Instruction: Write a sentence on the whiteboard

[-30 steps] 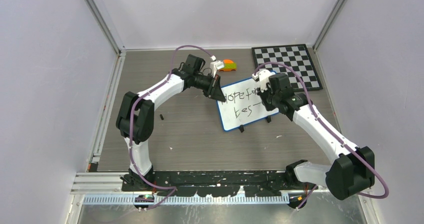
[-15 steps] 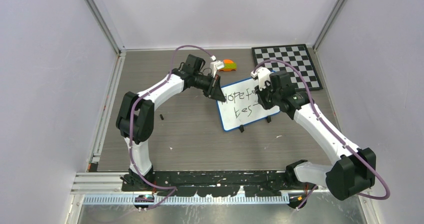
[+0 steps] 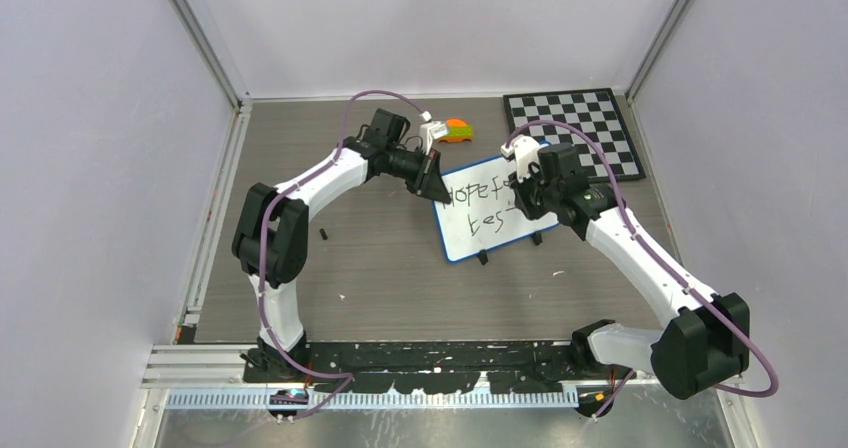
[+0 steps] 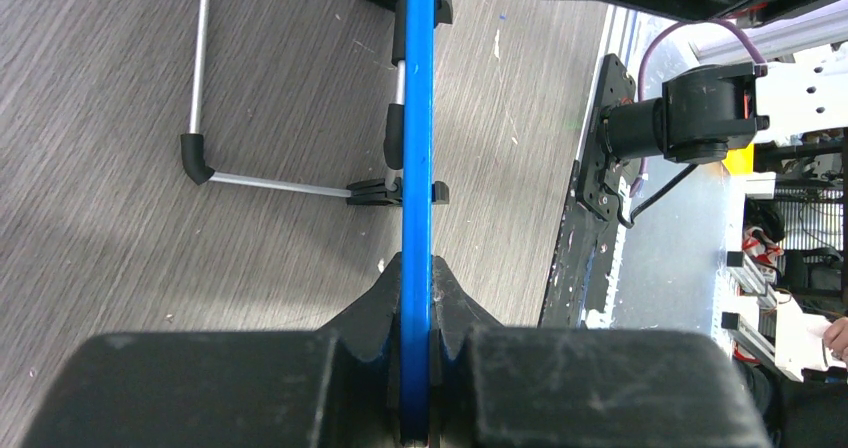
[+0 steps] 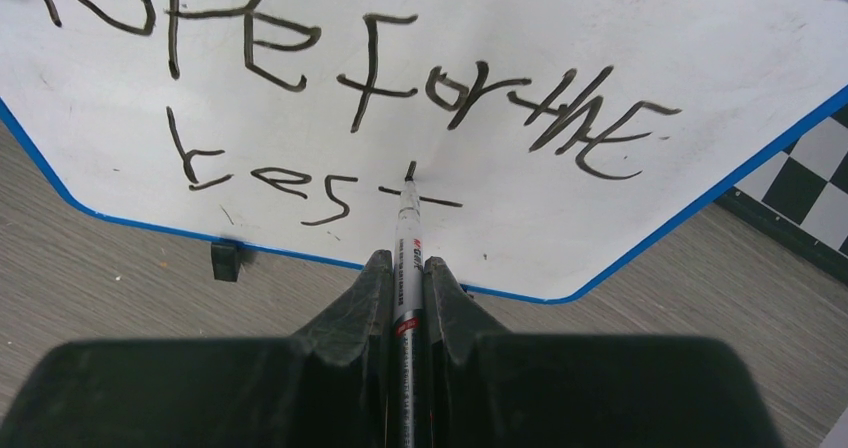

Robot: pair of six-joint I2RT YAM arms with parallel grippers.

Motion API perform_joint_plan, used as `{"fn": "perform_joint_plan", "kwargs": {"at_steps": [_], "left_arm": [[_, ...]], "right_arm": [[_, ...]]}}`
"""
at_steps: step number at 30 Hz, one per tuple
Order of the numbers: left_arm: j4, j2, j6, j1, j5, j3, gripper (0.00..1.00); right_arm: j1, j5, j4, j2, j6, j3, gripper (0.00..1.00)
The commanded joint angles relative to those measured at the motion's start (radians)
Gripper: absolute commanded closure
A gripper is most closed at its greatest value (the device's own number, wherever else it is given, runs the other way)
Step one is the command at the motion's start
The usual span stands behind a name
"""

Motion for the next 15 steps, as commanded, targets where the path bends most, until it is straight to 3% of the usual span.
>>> {"fn": "perform_joint_plan", "kwargs": {"at_steps": [1,9,15], "left_arm": [[0.0,-0.004,-0.012,0.009,0.025,0.029,1.0],[0.0,-0.002,-0.011,0.009,0.024,0.025,1.0],[0.001,-0.003,-0.012,0.009,0.024,0.025,1.0]], "right_arm": [[0.0,0.001,0.031,-0.018,0.002,-0.043,1.0],[0.0,0.002,0.026,-0.027,-0.013,-0.105,1.0],[-0.002,0.092,0.042,-0.028,-0.034,-0.08,1.0]]}}
